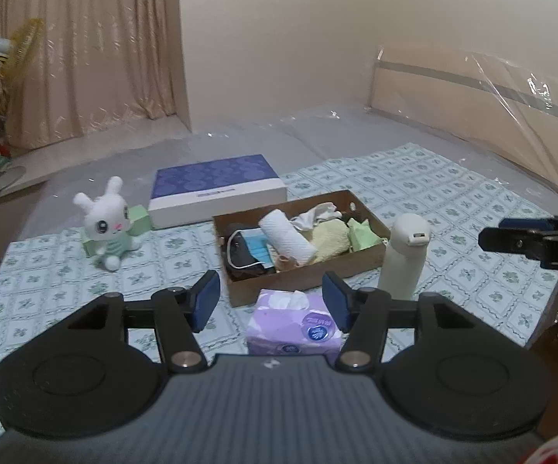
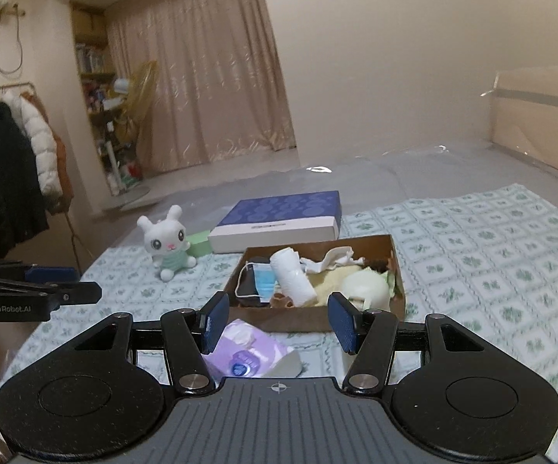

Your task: Organize soft objects

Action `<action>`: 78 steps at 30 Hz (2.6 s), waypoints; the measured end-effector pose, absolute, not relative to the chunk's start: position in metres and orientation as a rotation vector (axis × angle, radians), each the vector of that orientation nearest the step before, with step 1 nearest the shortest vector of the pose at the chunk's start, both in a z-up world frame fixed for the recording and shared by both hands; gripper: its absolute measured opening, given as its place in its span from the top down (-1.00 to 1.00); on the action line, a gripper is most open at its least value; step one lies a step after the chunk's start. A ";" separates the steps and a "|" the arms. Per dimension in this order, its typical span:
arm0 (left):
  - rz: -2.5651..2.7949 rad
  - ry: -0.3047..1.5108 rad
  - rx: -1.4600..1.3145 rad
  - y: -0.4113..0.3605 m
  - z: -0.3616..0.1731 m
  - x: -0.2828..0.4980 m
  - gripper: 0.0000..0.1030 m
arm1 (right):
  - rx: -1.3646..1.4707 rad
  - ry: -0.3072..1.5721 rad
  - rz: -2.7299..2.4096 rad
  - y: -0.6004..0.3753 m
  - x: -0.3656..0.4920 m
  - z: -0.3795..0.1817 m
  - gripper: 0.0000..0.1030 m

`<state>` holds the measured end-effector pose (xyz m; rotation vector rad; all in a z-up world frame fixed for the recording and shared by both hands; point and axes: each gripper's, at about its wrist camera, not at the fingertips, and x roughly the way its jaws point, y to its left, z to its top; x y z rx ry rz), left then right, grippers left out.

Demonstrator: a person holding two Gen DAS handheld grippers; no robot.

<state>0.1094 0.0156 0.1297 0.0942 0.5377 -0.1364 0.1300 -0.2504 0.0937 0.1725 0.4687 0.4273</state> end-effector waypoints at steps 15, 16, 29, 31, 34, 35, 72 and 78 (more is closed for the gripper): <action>-0.048 0.530 0.059 0.017 0.090 0.032 -0.13 | 0.273 0.499 0.379 -0.240 0.063 0.052 -0.10; -0.045 0.531 0.063 0.017 0.086 0.028 -0.13 | 0.277 0.503 0.376 -0.240 0.059 0.049 -0.10; -0.011 0.578 0.043 0.014 0.050 -0.007 -0.14 | 0.232 0.561 0.369 -0.221 0.028 0.015 -0.10; -0.002 0.596 0.038 0.016 0.043 -0.011 -0.14 | 0.232 0.568 0.366 -0.219 0.025 0.010 -0.10; 0.001 0.627 0.030 0.017 0.032 -0.015 -0.14 | 0.222 0.583 0.366 -0.216 0.021 0.003 -0.10; 0.003 0.635 0.029 0.018 0.029 -0.015 -0.14 | 0.218 0.587 0.366 -0.215 0.020 0.001 -0.10; -0.007 0.724 0.018 0.003 -0.019 -0.024 -0.14 | 0.144 0.707 0.410 -0.192 0.003 -0.050 -0.10; -0.017 0.734 0.021 0.001 -0.022 -0.023 -0.14 | 0.142 0.719 0.411 -0.190 0.003 -0.053 -0.10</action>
